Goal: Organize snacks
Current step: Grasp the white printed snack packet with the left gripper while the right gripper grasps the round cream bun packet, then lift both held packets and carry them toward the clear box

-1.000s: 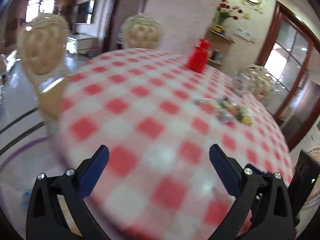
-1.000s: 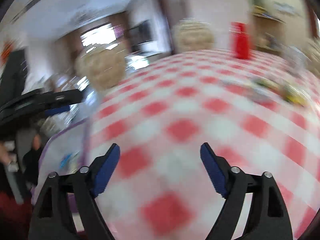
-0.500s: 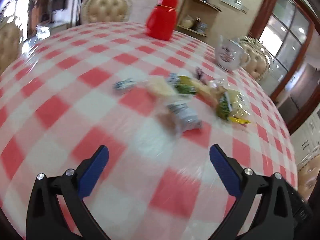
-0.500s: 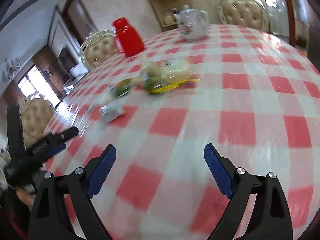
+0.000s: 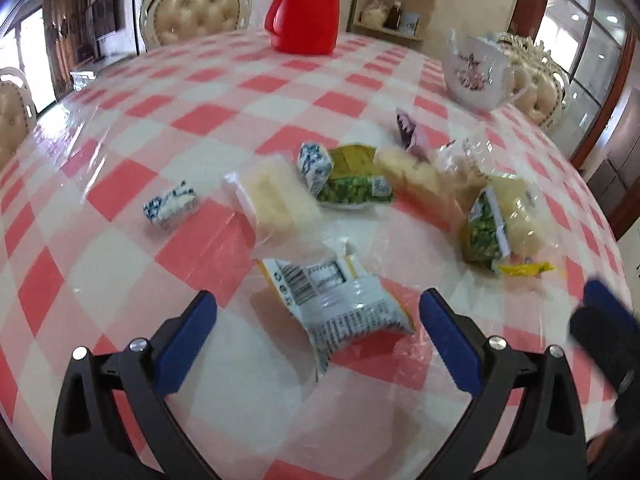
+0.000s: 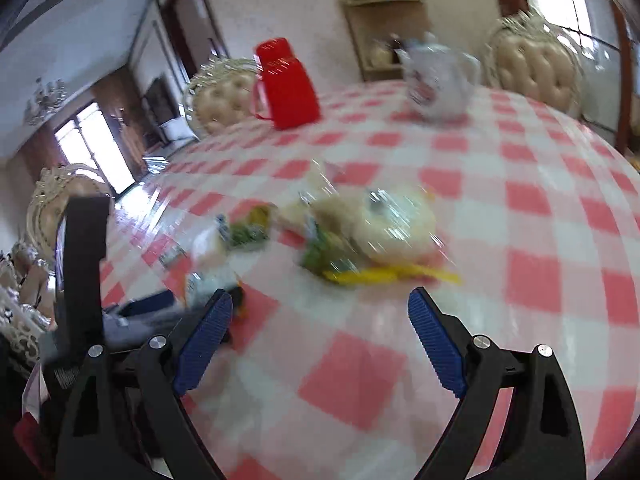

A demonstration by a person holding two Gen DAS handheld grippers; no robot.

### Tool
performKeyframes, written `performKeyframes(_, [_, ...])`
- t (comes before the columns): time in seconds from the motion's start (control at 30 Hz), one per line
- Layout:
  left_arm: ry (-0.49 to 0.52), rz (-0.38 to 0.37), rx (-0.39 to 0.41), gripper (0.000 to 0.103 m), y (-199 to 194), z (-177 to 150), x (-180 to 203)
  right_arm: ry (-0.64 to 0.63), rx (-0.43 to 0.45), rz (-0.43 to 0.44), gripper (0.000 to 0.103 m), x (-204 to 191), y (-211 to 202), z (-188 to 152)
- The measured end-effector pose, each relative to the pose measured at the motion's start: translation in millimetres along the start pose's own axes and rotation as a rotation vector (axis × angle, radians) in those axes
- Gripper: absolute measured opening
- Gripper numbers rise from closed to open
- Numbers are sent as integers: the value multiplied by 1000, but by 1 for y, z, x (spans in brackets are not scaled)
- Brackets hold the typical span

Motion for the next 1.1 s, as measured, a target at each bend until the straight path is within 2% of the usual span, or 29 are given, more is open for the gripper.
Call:
performKeyframes(0.07, [24, -1, -7, 101, 0, -1, 2, 11, -3, -80, 87, 17, 9, 12])
performKeyframes(0.2, [56, -7, -9, 99, -2, -2, 3, 118, -56, -145, 87, 58, 37, 24])
performKeyframes(0.27, [60, 4, -2, 88, -2, -1, -1, 113, -78, -159, 87, 67, 52, 26])
performKeyframes(0.33, [64, 1, 3, 83, -1, 1, -4, 95, -107, -166, 87, 67, 66, 27])
performKeyframes(0.4, [68, 10, 10, 72, -2, 3, -9, 70, -131, -196, 87, 67, 79, 28])
performKeyframes(0.43, [69, 14, 12, 62, -2, 4, -12, 67, -152, -215, 87, 68, 87, 29])
performKeyframes(0.47, [71, 14, 14, 59, -2, 5, -14, 68, -162, -220, 86, 68, 90, 28])
performKeyframes(0.53, [77, 5, 15, 56, -2, 6, -15, 76, -183, -200, 77, 67, 94, 24])
performKeyframes(0.57, [77, 6, 16, 53, -2, 6, -17, 76, -184, -192, 69, 66, 90, 22])
performKeyframes(0.6, [81, 8, 16, 51, -2, 6, -18, 79, -189, -197, 66, 67, 85, 19])
performKeyframes(0.73, [92, -16, 13, 44, -4, 5, -22, 96, -174, -167, 64, 66, 53, 4])
performKeyframes(0.9, [31, -145, -30, 41, -12, 3, -32, 132, -63, -98, 64, 50, 3, 0])
performKeyframes(1.03, [87, -102, 22, 41, -23, 6, -38, 119, -27, -45, 64, 30, -19, -12])
performKeyframes(1.1, [97, -100, 33, 41, -28, 6, -40, 114, -42, -22, 64, 21, -21, -20])
Point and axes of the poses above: each gripper's, at about its wrist camera, not at the fingertips, and y roughly the way its jaws point, x to its right, z to its top, the point moved 9 cm from there along y, roughly the way its jaws point
